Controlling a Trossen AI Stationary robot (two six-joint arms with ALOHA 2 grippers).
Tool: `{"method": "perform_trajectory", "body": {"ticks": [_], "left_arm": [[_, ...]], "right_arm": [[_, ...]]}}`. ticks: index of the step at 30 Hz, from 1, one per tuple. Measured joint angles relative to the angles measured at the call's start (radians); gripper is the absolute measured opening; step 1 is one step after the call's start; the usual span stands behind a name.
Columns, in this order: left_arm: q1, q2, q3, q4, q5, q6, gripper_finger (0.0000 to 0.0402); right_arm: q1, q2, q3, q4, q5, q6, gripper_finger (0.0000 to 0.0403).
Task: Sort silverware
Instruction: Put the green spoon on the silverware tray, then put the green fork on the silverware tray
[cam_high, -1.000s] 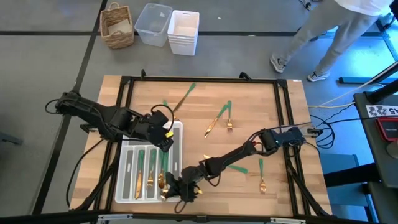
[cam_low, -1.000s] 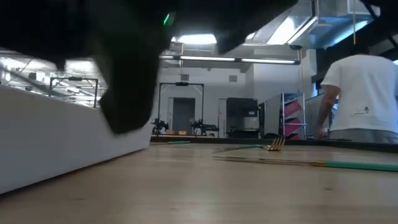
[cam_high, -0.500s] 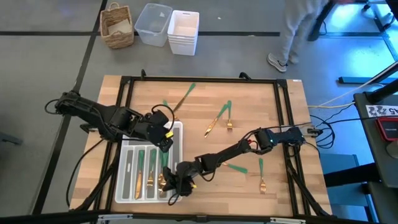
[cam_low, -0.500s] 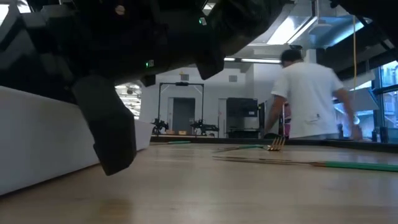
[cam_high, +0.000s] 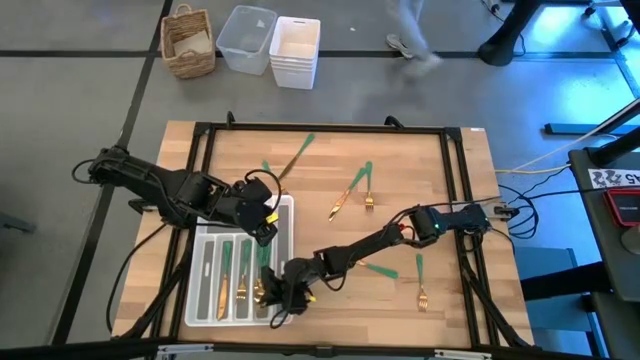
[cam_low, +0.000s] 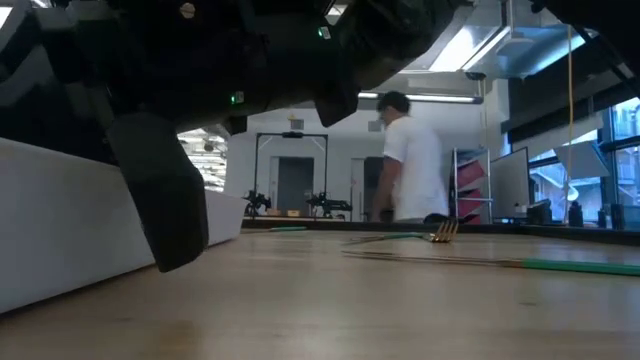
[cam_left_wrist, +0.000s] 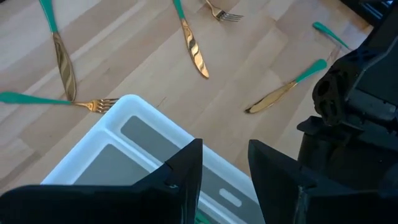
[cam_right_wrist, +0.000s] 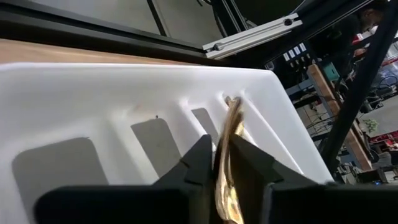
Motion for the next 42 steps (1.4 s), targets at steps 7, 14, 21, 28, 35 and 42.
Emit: {"method": "perform_trajectory", "body": {"ticks": [7,14,21,28,35,42], "left_arm": [[0.0,0.0,0.0,0.0,0.001,0.003,0.0122],[0.004,0.0,0.0,0.001,0.045,0.027,0.0122],[0.054,0.0,0.0,0.001,0.195,0.088,0.0122],[0.131,0.0,0.0,0.001,0.246,0.293,0.0122],[0.264,0.0,0.0,0.004,0.341,0.44,0.0122],[0.469,0.0,0.0,-0.005,0.477,0.558,0.0122]], "right_arm": [[0.0,-0.016,-0.003,0.007,0.033,0.001,0.0093],[0.001,-0.081,-0.008,-0.034,0.186,0.004,0.0094],[0.0,-0.177,-0.005,-0.161,0.258,0.016,0.0095],[-0.002,-0.233,-0.005,-0.289,0.282,0.099,0.0095],[-0.037,-0.351,-0.003,-0.578,0.454,0.325,0.0095],[-0.108,-0.52,-0.003,-0.959,0.477,0.693,0.0095]]}}
